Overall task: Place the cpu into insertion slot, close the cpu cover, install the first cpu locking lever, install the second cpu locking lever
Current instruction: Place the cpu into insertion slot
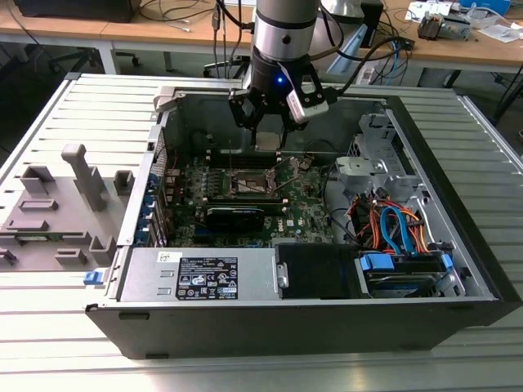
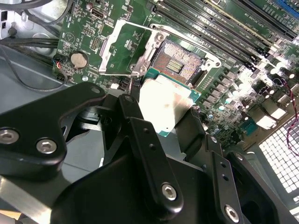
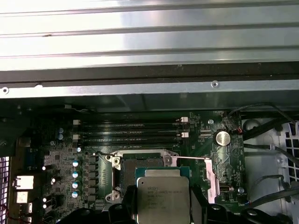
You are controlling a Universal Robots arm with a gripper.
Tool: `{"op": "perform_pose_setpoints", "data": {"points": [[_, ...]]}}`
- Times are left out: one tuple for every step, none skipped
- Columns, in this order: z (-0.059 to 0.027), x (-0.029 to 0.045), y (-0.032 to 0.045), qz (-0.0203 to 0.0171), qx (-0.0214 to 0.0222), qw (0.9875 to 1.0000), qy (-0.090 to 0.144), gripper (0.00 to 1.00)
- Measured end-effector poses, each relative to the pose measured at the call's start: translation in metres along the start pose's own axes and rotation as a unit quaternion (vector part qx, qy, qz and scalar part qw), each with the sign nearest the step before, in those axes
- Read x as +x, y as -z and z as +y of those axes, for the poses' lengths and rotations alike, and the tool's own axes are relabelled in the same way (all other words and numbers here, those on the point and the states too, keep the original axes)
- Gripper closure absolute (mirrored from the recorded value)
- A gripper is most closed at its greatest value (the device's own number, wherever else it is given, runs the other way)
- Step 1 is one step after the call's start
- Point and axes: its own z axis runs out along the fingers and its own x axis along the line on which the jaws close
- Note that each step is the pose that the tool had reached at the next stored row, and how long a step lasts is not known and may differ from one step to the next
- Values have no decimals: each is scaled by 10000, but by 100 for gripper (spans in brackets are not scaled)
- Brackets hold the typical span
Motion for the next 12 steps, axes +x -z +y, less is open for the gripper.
{"op": "perform_pose_setpoints", "data": {"points": [[-2,0,-1,0,0,10000,0,45],[-4,0,-2,0,0,10000,0,45],[-5,0,-3,0,0,10000,0,45],[-7,0,-4,0,0,10000,0,45],[-9,0,-5,0,0,10000,0,45],[-11,0,-6,0,0,10000,0,45],[-13,0,-8,0,0,10000,0,45],[-15,0,-9,0,0,10000,0,45],[-17,0,-10,0,0,10000,0,45],[-19,1,-11,0,0,10000,0,45],[-22,1,-13,0,0,10000,0,45],[-23,1,-14,0,0,10000,0,45]]}}
